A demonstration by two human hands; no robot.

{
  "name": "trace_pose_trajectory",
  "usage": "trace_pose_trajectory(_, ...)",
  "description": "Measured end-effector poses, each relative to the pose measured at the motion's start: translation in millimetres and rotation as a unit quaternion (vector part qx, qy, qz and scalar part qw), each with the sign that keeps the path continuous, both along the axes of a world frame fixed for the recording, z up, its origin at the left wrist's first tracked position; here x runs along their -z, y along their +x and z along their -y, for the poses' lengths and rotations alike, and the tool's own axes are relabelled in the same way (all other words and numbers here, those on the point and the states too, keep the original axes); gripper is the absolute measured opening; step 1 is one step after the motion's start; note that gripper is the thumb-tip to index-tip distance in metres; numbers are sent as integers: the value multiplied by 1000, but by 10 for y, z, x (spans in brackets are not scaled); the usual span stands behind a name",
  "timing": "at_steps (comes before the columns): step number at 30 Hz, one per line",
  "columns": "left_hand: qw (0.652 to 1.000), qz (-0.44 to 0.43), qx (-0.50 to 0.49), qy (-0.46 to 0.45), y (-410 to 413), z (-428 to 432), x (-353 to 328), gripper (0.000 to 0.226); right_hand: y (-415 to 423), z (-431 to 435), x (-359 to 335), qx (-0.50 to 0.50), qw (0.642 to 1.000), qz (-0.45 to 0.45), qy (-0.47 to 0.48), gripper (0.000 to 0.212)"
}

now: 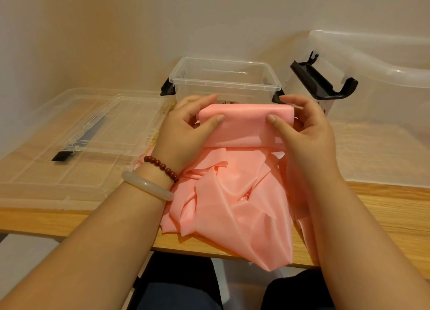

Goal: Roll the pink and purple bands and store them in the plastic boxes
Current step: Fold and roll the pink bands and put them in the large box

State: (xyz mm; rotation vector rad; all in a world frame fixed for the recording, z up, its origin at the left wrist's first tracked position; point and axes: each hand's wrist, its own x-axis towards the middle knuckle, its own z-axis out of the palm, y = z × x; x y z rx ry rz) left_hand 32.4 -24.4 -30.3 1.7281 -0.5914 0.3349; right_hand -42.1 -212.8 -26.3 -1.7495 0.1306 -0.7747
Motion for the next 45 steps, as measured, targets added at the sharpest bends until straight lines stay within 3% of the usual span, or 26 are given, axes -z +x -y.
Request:
trace_pose_trajectory(5, 999, -25, -20, -28, -34, 44, 32, 41, 4, -20, 0, 22, 1000, 9, -21, 21)
trace_pose_trajectory(8, 997, -27, -24, -69, -57, 47, 39, 28, -15, -24, 14, 19, 999, 9, -39, 22)
trace_pose_trajectory(12, 998, -10, -29, -60, -89, 16, 34, 22, -29, -27, 41, 13, 999, 8, -28, 28)
trace_pose_trajectory(16, 999, 8, -19, -38, -104, -1, 40, 34, -34, -36, 7, 31, 999, 15, -26, 23)
trace_pose_trajectory(23, 998, 8, -32, -45, -117, 3, 52, 26, -28, -21, 36, 37, 999, 14, -16, 12)
trace_pose_trajectory(29, 996, 9, -54, -65, -87, 0, 91, 24, -34, 6, 55, -18, 1000, 6, -19, 33)
trace_pose_trajectory(36, 998, 3, -22, -65, -137, -6, 44, 36, -44, 7, 31, -1, 1000, 16, -3, 21)
trace_pose_trajectory(45, 997, 8, -58, -45, -141, 7, 62, 12, -28, 57, 48, -15, 999, -8, -44, 36)
